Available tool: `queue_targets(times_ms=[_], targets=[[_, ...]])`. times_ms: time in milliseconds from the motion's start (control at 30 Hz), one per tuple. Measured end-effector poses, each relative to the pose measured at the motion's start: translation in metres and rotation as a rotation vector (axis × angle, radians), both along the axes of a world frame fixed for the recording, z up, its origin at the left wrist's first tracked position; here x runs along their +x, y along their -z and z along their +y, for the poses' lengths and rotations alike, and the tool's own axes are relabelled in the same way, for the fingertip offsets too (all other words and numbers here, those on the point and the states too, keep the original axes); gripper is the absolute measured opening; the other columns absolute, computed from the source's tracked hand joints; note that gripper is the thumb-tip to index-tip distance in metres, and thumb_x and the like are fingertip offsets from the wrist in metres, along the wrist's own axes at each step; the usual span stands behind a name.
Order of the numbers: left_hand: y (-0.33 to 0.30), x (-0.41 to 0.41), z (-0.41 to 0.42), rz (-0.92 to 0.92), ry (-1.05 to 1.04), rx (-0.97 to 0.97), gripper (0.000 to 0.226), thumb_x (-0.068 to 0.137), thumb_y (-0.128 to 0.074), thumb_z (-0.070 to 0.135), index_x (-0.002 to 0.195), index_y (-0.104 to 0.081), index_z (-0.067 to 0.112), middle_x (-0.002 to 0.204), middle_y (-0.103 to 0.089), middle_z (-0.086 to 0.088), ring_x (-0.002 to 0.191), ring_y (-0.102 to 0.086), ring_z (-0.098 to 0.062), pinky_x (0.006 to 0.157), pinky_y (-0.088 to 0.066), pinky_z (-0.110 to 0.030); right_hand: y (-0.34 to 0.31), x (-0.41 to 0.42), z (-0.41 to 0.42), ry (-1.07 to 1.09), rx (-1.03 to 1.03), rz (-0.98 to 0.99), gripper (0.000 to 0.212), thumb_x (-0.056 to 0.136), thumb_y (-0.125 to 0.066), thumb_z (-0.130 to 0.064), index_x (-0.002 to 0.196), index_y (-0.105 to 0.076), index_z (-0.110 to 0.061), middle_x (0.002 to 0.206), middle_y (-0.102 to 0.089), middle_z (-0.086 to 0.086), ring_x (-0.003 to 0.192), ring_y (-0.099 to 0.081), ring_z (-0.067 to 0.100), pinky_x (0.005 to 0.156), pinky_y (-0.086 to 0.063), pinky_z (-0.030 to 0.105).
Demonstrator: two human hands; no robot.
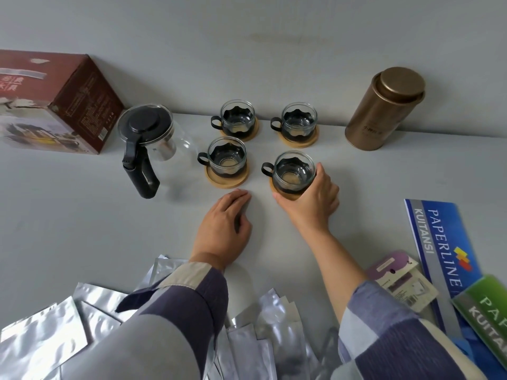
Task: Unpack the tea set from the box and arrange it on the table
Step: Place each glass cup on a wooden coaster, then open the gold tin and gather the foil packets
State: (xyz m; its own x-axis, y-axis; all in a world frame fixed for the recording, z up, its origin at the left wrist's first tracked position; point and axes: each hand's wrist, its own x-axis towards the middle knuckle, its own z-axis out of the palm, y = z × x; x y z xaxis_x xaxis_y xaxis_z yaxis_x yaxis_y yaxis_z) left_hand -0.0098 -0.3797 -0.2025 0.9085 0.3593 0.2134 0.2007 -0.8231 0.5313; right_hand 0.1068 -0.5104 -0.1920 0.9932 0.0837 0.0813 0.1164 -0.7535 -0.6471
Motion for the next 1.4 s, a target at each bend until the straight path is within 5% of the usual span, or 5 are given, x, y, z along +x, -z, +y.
queue_targets(times_ms=[433, 700, 1000, 1233, 1400], targets=[[-0.008, 0.0, 0.008, 0.133, 0.12, -0.053, 0.04, 0.096, -0.046, 0.017, 0.135, -0.05, 0.011, 0.137, -0.046, -0.003, 0.129, -0.041, -0.018, 0.112, -0.03, -0.031, -0.006, -0.011, -0.037, -0.209, 0.092, 0.237, 0.122, 0.069, -0.082, -0.024, 0.151, 0.007, -0.008, 0.153, -0.031, 0.007, 0.14, -0.022, 0.031, 0.116, -0.019, 0.042], [-0.011, 0.002, -0.011, 0.085, -0.005, -0.164, 0.033, 0.096, -0.048, 0.024, 0.123, -0.06, 0.01, 0.127, -0.052, -0.001, 0.118, -0.047, -0.015, 0.098, -0.026, -0.015, -0.009, -0.022, -0.052, -0.242, 0.077, 0.276, 0.112, 0.074, -0.077, -0.018, 0.151, 0.003, -0.007, 0.151, -0.033, 0.008, 0.14, -0.026, 0.029, 0.116, -0.023, 0.039], [-0.063, 0.036, -0.033, -0.223, 0.015, 0.035, 0.03, 0.091, -0.038, 0.029, 0.095, -0.063, 0.012, 0.093, -0.06, -0.001, 0.088, -0.056, -0.019, 0.077, -0.046, -0.033, -0.062, 0.016, -0.08, -0.353, -0.061, 0.566, 0.072, 0.089, -0.051, -0.007, 0.151, -0.016, -0.018, 0.149, -0.039, 0.003, 0.132, -0.043, 0.023, 0.105, -0.037, 0.031], [-0.105, 0.144, -0.081, -0.073, 0.124, -0.171, 0.038, 0.091, -0.057, 0.025, 0.126, -0.052, 0.01, 0.125, -0.054, -0.006, 0.115, -0.051, -0.021, 0.098, -0.043, -0.035, -0.158, 0.113, -0.116, -0.28, -0.042, 0.207, 0.04, 0.093, -0.052, -0.017, 0.133, -0.053, -0.023, 0.134, -0.056, 0.004, 0.119, -0.054, 0.02, 0.087, -0.039, 0.023], [-0.104, 0.207, -0.113, 0.125, 0.128, -0.275, 0.075, 0.088, -0.062, 0.037, 0.147, -0.025, 0.009, 0.148, -0.035, -0.007, 0.136, -0.034, -0.019, 0.109, -0.029, -0.029, -0.17, 0.169, -0.115, -0.242, -0.261, -0.037, 0.04, 0.096, -0.046, -0.03, 0.136, -0.048, -0.032, 0.141, -0.044, 0.007, 0.128, -0.04, 0.032, 0.105, -0.034, 0.036]])
